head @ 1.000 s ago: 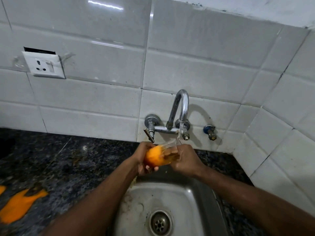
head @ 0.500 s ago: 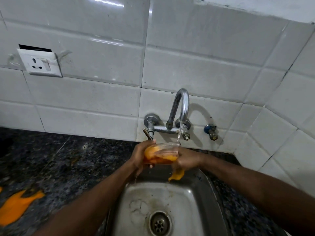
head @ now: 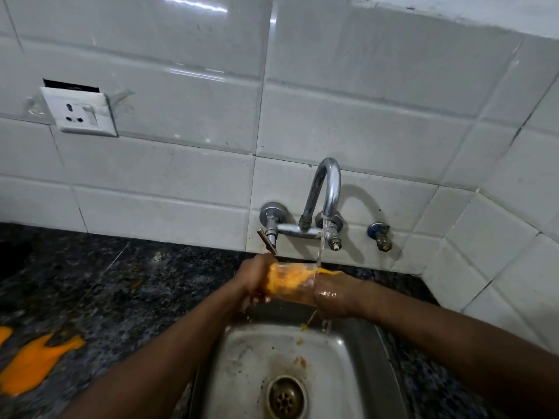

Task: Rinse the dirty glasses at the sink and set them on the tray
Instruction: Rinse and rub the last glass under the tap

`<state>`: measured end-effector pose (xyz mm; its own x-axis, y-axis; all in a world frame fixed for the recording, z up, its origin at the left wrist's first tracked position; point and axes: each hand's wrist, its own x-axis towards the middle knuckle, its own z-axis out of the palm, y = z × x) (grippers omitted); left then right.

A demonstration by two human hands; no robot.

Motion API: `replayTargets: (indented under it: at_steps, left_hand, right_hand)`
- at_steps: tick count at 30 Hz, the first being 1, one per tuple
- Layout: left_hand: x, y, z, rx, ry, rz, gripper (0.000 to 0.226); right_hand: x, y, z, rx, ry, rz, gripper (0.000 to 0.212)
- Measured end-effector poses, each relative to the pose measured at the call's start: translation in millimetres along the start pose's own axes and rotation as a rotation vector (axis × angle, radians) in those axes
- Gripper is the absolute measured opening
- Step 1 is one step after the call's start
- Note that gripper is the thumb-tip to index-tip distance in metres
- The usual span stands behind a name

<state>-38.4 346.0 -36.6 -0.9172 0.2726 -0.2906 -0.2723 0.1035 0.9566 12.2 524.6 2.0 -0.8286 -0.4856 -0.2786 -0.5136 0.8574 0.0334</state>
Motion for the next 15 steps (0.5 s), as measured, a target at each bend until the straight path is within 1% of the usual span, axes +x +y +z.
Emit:
replayTargets:
  at_steps: [1,2,4,5,6,7,8,10,11,12,13,14,15]
  left_hand:
    - [0.7,1.3,-1.6,0.024,-0.035,-0.035,0.033]
    - [2.6,0.1,-3.2,-0.004,-0.058,-0.022,0.035]
    - [5.5,-1.1,-4.0,-0.148,-0.028,0.08,0.036]
    - [5.6,-2.3,-3.8,-0.178,0.008,0.151,0.031]
    - [4.7,-3.9,-3.2,-0.156,0.045,0.212,0.027]
    - [4.2,-5.5,-3.1,-0.112,0.069,0.228,0.026]
    - [3.8,-4.1,-2.7,-0.06,0.081,0.179,0.027]
    - [3.5,0.2,-3.8,0.021,0.046,-0.021,0.03]
    - [2.5,1.4,-5.3,0.043,0.011,-0.081,0.031]
    - [3.4,-0.6,-6.8,0.029,-0.022,-0.066,0.031]
    - [5.1,-1.9,-7.7,-0.03,-0.036,-0.009,0.031]
    - [5.3,-3.5,-7.8,-0.098,-0.015,0.084,0.03]
    - [3.2,-4.4,-8.5,-0.117,0.017,0.173,0.027]
  right_hand:
    - [-2.5,2.4,3.1,-0.051,0.034,0.016,0.054]
    - [-1.3,3.0,5.0,-0.042,0.061,-0.006,0.056]
    - [-1.1,-2.0,0.1,0.232,0.095,-0.081,0.055]
    - [-2.3,-3.8,-3.6,0.368,0.085,-0.116,0.055]
    - [-1.7,-3.4,-3.7,0.42,0.066,-0.138,0.059]
    - [-1.6,-4.3,-2.8,0.386,0.054,-0.132,0.061]
    - [-1.0,-6.3,-0.7,0.242,0.034,-0.104,0.057]
    - [-1.3,-9.7,3.6,-0.014,0.08,-0.07,0.048]
    - [-2.8,-6.3,5.6,-0.054,0.098,-0.036,0.048]
    - [-2.3,-6.5,5.0,-0.036,0.114,-0.033,0.051]
    - [-1.8,-8.4,2.3,0.056,0.119,-0.055,0.057]
    - [-1.0,-7.9,1.6,0.208,0.103,-0.085,0.064]
    - [-1.7,-7.2,0.8,0.318,0.082,-0.114,0.068]
